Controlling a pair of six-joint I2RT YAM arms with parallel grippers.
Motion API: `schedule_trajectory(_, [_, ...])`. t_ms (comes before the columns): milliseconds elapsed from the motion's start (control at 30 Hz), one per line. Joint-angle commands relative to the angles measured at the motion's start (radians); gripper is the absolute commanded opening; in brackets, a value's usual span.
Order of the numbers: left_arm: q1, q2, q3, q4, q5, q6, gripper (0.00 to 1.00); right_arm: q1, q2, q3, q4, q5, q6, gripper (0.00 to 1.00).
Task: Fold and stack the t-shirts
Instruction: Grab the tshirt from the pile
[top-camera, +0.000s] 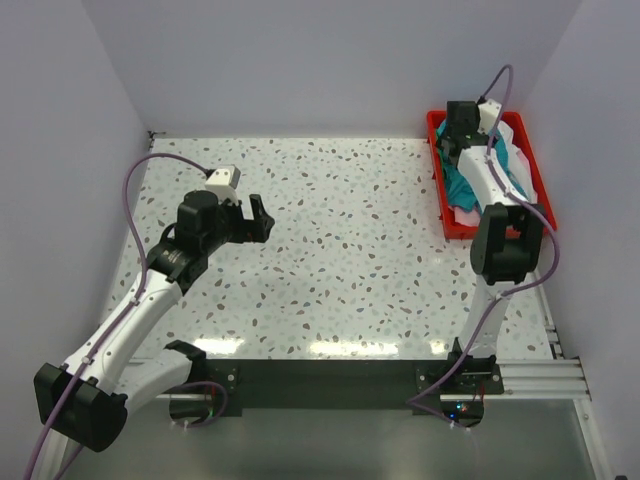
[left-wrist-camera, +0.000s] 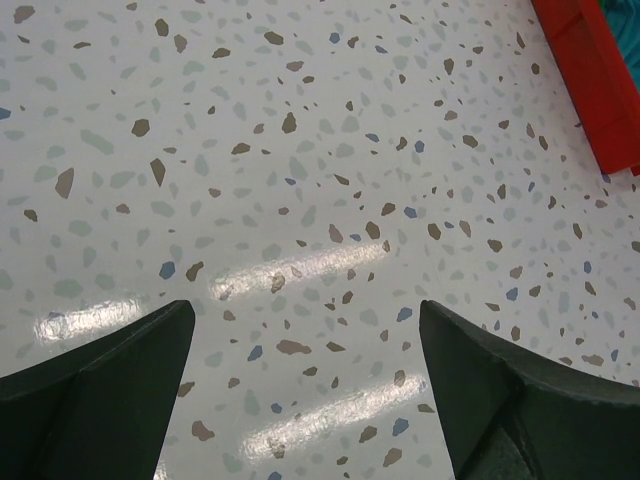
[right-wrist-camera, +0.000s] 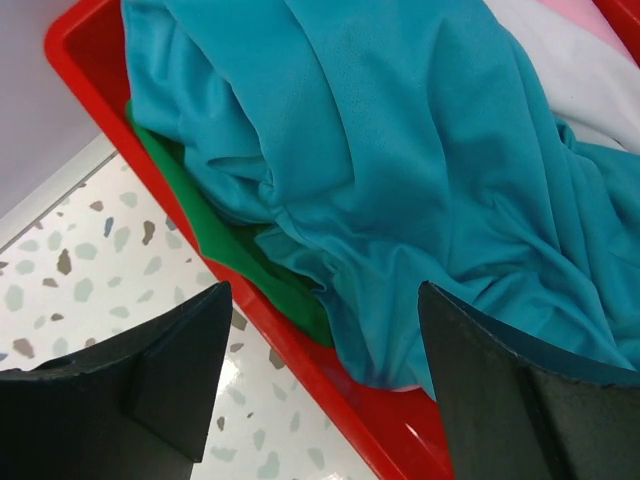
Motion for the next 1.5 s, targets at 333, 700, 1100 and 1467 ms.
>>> schedule_trajectory(333, [0.000, 0.001, 0.043, 0.010, 0.012, 0.003, 1.00, 0.000, 0.205, 0.129, 0.186, 0.180, -0.066, 0.76])
schedule_trajectory(700, [0.009, 0.025, 0.046, 0.013, 0.019, 0.002, 1.00, -0.023, 0.247, 0.186, 0.201, 0.228, -0.126, 0.39])
schedule_trajectory(1100, [0.017, 0.048, 0.045, 0.013, 0.015, 0.000, 1.00, -0.025, 0.157, 0.205, 0.180, 0.197, -0.165, 0.00])
schedule_trajectory(1467, [0.018, 0.058, 0.045, 0.013, 0.004, 0.000, 1.00, 0.077, -0.235, 0.083, 0.192, 0.127, -0.210, 0.00])
